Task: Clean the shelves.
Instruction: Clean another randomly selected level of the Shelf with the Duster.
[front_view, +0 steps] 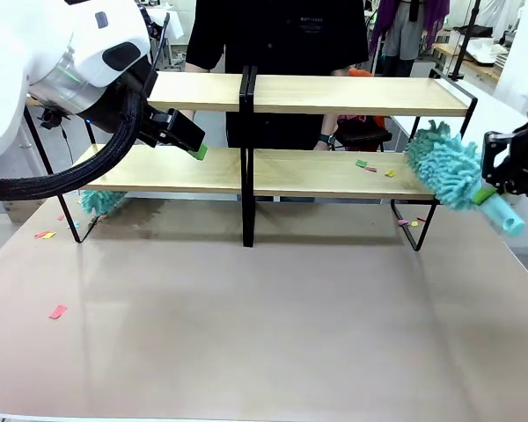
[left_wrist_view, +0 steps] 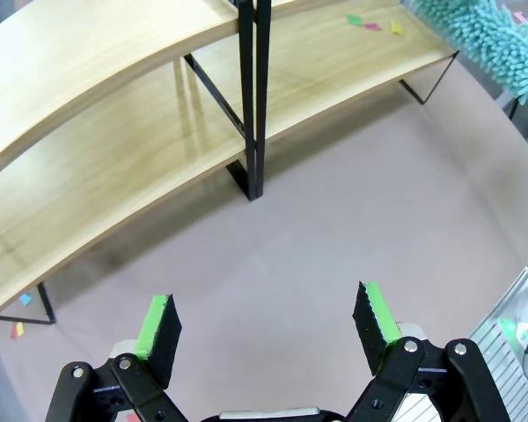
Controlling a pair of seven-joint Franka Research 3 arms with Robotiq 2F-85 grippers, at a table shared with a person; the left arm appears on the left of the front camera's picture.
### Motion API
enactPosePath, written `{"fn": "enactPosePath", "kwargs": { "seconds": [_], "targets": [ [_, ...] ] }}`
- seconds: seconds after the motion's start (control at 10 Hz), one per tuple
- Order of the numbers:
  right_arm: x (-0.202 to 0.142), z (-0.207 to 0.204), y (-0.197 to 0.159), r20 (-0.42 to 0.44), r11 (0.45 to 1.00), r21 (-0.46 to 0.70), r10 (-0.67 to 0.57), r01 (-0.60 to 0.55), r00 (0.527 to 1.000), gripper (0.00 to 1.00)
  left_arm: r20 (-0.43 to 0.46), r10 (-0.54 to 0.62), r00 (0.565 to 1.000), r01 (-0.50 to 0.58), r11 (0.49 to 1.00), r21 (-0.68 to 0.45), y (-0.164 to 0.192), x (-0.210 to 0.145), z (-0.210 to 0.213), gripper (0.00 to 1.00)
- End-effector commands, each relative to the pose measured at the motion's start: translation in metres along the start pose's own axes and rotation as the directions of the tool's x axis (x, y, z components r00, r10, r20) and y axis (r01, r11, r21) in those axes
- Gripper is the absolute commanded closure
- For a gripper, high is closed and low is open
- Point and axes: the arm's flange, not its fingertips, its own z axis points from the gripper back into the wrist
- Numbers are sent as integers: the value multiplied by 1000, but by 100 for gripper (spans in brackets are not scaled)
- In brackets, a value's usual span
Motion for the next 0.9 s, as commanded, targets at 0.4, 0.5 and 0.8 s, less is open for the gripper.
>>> {"fn": "enactPosePath", "kwargs": {
  "seconds": [0.4, 0.5, 0.8],
  "targets": [
    [-8, -40, 40, -107, 921, 288, 304, -263, 947, 88, -4, -2, 1000, 2, 1000, 6, 1, -2, 2, 0],
    [-2, -51, 57, -102, 913, 293, 327, -285, 940, 88, -4, -2, 1000, 2, 1000, 6, 1, -2, 2, 0],
    [21, -78, 93, -84, 934, 212, 310, -288, 947, 88, -4, -2, 1000, 2, 1000, 6, 1, -2, 2, 0]
  ]
}}
